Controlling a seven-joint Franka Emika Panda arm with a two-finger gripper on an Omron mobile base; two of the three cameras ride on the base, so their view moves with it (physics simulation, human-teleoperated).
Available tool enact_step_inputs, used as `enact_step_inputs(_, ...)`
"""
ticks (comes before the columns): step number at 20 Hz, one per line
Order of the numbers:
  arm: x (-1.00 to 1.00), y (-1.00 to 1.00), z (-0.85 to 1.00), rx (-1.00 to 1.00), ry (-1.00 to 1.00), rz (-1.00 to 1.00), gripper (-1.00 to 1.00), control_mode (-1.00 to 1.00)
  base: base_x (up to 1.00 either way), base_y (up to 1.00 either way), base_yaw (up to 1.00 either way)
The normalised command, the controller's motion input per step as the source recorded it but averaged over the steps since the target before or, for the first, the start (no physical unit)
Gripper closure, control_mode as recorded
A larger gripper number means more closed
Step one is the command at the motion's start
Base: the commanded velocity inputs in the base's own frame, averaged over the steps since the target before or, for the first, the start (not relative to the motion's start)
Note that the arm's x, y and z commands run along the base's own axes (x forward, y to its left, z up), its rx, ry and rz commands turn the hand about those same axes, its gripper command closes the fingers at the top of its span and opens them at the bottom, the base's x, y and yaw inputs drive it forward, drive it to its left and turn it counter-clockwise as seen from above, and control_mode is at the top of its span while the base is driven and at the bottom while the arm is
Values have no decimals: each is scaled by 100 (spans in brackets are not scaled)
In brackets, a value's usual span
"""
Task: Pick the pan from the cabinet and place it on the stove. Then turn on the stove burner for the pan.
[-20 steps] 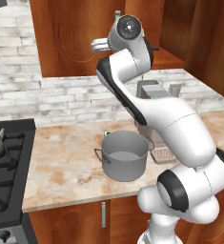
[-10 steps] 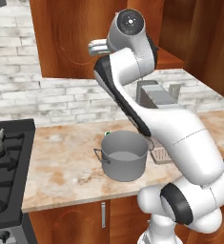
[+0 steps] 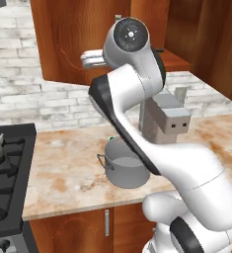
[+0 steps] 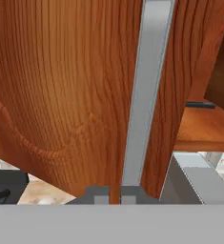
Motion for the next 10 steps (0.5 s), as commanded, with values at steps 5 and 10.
enact_step_inputs(5,-45,8,0,2,-8,0,-100,-100,0,0,0)
enact_step_inputs(10,-12,-83,0,13,0,0,-100,-100,0,0,0)
